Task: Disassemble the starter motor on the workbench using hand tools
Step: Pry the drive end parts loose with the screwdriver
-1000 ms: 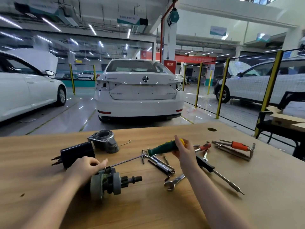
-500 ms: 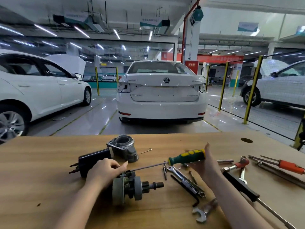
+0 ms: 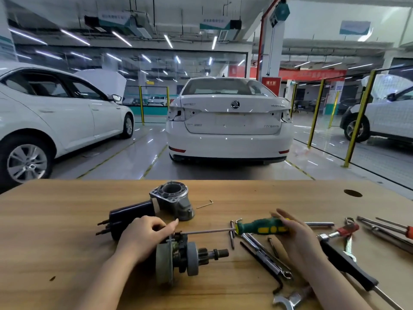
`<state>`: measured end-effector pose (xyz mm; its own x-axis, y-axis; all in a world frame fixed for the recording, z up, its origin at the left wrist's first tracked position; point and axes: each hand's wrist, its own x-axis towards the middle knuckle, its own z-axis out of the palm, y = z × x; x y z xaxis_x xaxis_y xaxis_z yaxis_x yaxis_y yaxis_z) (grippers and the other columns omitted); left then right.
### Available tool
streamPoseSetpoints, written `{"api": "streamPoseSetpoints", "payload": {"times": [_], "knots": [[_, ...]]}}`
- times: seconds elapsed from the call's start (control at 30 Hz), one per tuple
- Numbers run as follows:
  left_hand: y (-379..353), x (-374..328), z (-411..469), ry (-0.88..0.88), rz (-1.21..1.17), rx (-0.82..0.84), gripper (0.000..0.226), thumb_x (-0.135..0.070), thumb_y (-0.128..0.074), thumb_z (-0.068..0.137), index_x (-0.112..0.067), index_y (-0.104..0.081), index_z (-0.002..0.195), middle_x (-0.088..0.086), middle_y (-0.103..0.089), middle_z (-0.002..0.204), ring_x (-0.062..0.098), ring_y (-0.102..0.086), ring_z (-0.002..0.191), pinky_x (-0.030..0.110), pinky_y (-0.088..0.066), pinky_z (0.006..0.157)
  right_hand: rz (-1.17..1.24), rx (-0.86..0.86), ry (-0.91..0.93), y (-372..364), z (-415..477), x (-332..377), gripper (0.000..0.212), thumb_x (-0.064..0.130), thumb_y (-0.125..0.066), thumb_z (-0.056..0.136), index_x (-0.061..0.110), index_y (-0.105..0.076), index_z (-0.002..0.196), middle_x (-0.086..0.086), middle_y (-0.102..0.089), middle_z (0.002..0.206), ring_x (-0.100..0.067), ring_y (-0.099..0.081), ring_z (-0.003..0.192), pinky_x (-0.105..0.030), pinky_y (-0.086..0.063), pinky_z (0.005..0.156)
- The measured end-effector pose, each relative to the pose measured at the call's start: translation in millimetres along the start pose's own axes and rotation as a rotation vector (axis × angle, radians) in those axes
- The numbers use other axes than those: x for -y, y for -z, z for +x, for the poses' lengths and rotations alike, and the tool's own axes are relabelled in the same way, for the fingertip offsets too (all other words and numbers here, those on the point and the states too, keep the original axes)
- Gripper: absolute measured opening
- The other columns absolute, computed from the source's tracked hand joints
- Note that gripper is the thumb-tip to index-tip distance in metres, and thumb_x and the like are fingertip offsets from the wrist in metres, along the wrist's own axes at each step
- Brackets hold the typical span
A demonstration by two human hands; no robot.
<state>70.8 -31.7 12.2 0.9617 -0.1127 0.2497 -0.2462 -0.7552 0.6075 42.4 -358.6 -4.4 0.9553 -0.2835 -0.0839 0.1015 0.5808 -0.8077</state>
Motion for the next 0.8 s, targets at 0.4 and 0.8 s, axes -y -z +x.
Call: {"api": "streamPoseSetpoints", "payload": {"times": [0.4,0.8], "knots": [[0.3,-0.2,-0.8,-0.002,-0.026,0.002,0.038,-0.059,-0.054,0.082,-0.029,-0.070,0.066,-0.010,-0.067,0.064,0.003,-0.061,0.065,0.022,-0.042,0.059,0.255,-0.008,-0.124,-8.6,-13.4,7.0,0.034,0.033,-0.048,0.092,0.002,-0.055,0.105,-0.018,-0.072,0.090,-0.030,-0.063,0.097,-0.041,-0.048,0.077],[0.9,-2.4,-1.7,-0.004,-0.018,-0.008,0.033,-0.057,-0.054,0.083,-0.031,-0.070,0.071,-0.013,-0.065,0.065,0.002,-0.059,0.068,0.021,-0.037,0.058,-0.706,-0.149,0.188,-3.6,-14.3,1.5,0.032,0.039,-0.048,0.092,0.010,-0.060,0.091,-0.010,-0.055,0.082,-0.022,-0.053,0.073,-0.031,-0.043,0.058]]}}
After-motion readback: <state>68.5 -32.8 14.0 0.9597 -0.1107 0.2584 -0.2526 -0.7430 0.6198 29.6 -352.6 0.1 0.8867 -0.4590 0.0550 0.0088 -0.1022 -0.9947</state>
